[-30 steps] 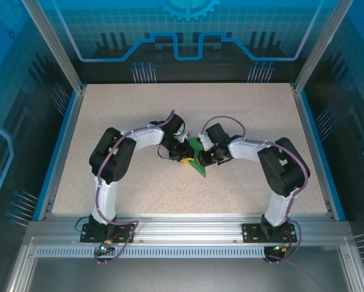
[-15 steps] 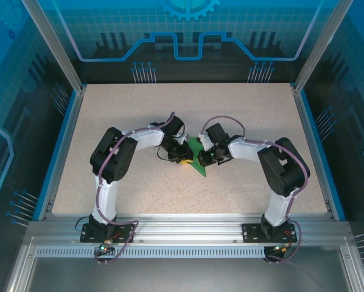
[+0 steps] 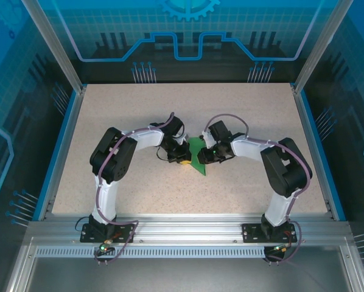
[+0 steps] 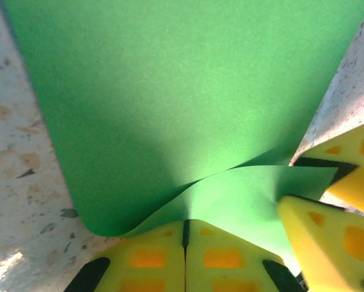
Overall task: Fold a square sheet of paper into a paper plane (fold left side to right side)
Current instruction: Third fold the triangle at the center of the table.
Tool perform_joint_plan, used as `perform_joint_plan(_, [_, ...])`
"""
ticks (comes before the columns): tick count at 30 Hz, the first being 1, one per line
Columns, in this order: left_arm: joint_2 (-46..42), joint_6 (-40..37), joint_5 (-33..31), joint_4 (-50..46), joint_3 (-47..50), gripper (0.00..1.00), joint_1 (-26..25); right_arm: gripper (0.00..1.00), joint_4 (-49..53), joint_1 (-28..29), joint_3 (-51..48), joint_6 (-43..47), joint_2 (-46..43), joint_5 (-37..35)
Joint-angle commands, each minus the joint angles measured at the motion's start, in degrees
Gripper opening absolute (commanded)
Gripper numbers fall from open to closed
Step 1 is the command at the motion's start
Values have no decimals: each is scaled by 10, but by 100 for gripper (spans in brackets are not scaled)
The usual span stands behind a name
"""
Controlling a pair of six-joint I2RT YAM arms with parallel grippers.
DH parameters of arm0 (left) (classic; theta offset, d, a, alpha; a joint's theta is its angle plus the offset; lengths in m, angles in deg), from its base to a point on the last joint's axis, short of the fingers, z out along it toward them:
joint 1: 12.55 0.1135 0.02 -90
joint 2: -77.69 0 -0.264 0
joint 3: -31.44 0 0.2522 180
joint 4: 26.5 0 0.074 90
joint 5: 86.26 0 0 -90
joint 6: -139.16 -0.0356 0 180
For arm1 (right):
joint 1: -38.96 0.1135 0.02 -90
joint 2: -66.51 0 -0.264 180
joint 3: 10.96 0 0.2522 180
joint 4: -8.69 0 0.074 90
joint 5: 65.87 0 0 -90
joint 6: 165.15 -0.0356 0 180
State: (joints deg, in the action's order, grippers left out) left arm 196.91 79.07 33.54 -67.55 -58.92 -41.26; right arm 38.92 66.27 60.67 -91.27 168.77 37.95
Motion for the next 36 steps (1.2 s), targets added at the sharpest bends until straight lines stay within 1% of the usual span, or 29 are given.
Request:
perform_joint_plan(1, [18, -1, -29, -28, 23, 5, -3, 32, 32, -14, 4, -14, -47, -4])
perform_joint_plan(3, [18, -1, -29, -29, 23, 5, -4, 33, 48, -15, 1, -20, -65, -5])
perform_joint_plan(5, [18, -2, -30, -30, 22, 5, -3, 30, 65, -15, 0, -29, -79, 10])
perform_joint_plan(9, [17, -2, -31, -31, 21, 5, -4, 16, 63, -13, -12, -71, -101, 87])
perform_joint_plan(12, [16, -2, -33, -32, 21, 5, -4, 6, 48, -4, -18, -106, -96, 146])
perform_joint_plan(14, [16, -2, -32, -32, 21, 4, -4, 5, 48, 5, -14, -125, -85, 161])
perform_joint_plan(19, [17, -1, -33, -32, 20, 5, -4, 4, 55, 27, 12, -152, -39, 153])
perform_joint_plan(24, [16, -1, -33, -34, 19, 5, -3, 4, 70, 37, 30, -167, -2, 134])
perform_joint_plan(29, [16, -1, -33, -34, 20, 5, -4, 4, 70, 38, 27, -185, 11, 110])
perform_joint_plan(36, [16, -2, -34, -36, 17, 5, -4, 4, 95, 38, 23, -182, 25, 95])
